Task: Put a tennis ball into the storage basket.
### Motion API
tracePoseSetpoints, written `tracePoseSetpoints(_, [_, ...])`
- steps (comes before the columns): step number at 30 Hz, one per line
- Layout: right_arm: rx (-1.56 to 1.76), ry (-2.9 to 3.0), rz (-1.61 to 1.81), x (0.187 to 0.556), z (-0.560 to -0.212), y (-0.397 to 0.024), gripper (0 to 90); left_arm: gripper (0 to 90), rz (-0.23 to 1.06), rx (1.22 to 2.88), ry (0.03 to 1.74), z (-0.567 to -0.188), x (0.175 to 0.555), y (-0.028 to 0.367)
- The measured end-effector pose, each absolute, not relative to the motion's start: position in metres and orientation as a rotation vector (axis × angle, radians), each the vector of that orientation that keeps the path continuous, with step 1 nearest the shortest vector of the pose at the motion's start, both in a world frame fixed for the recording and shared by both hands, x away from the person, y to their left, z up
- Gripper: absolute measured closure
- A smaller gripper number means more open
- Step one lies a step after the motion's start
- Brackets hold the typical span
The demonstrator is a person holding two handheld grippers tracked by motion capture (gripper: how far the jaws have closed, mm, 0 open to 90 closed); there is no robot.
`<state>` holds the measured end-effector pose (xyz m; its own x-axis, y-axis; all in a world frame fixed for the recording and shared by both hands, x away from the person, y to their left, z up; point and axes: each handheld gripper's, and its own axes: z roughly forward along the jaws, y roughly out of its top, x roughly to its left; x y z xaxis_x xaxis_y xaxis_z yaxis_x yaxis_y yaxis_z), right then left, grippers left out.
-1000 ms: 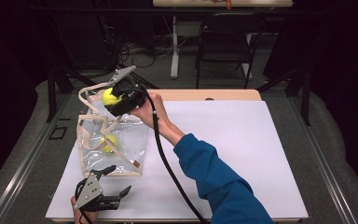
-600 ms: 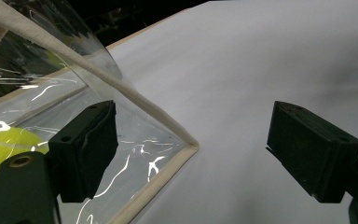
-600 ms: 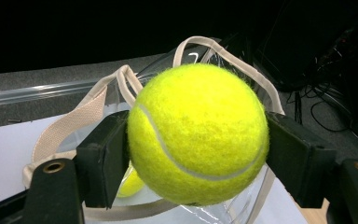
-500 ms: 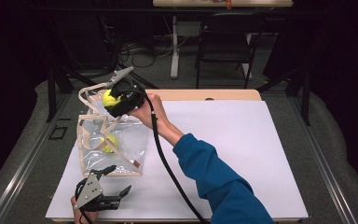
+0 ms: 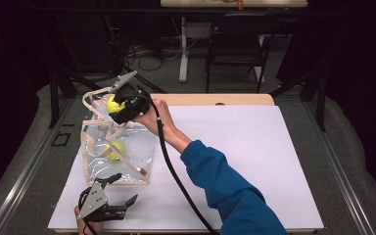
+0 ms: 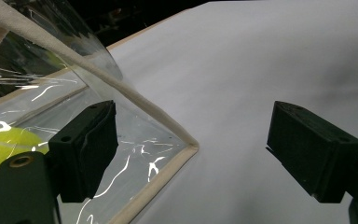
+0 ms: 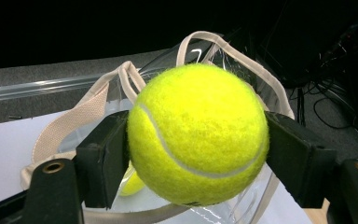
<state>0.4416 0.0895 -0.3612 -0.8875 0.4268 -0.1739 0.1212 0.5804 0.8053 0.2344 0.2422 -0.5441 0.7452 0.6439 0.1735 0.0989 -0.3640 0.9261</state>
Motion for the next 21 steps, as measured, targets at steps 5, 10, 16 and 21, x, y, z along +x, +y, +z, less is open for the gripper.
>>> tracePoseSetpoints(5, [0.445,2.465,1.217,0.442,-0.361,0.089,25.7,15.9,0.641,1.88,0.572,-0.544,0.234,0.242])
tracePoseSetpoints(10, [0.456,2.46,1.266,0.437,-0.356,0.086,13.2,16.0,0.641,1.881,0.572,-0.544,0.234,0.242])
tracePoseSetpoints(16, [0.448,2.469,1.297,0.433,-0.35,0.075,8.3,15.9,0.644,1.881,0.573,-0.544,0.234,0.242])
tracePoseSetpoints(21, [0.45,2.464,1.327,0.431,-0.347,0.06,6.3,16.0,0.642,1.881,0.572,-0.544,0.234,0.242])
